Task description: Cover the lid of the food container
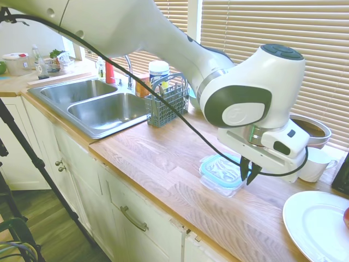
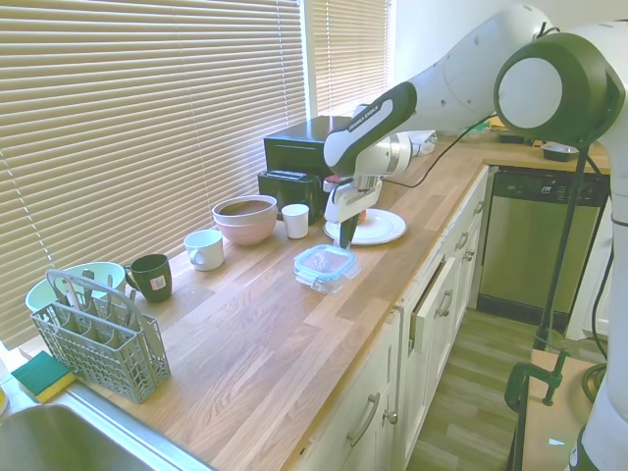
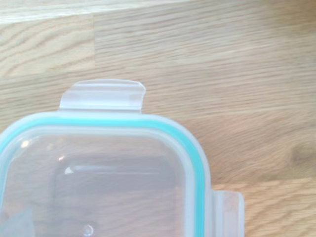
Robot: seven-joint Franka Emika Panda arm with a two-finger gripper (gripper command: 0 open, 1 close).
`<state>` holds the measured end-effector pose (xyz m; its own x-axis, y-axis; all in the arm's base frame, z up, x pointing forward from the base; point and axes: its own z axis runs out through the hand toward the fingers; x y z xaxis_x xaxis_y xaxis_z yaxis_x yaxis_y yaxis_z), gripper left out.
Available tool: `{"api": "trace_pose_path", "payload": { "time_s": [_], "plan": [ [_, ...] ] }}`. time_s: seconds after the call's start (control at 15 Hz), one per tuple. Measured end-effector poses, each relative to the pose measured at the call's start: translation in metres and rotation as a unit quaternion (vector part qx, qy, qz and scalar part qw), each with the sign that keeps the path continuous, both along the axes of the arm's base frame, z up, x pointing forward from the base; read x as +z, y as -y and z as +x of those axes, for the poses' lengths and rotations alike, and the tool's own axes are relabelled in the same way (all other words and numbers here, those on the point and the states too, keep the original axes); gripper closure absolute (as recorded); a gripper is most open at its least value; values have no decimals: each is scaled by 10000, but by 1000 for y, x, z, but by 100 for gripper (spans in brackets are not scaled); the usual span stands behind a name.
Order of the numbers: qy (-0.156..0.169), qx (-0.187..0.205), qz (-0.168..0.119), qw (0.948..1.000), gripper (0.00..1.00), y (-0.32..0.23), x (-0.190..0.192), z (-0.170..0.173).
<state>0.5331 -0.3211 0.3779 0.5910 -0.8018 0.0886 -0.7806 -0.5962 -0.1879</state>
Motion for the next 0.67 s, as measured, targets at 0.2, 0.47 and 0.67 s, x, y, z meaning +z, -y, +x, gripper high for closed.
{"api": "trace_pose_path", "payload": {
  "time_s": [0.2,0.47,0.67],
  "plan": [
    [-1,-7,2,10000,100,-1,0,1],
    [-125,-97,35,9999,0,-2,0,2],
    [-152,-103,4,9998,0,-4,0,4]
  ]
}}
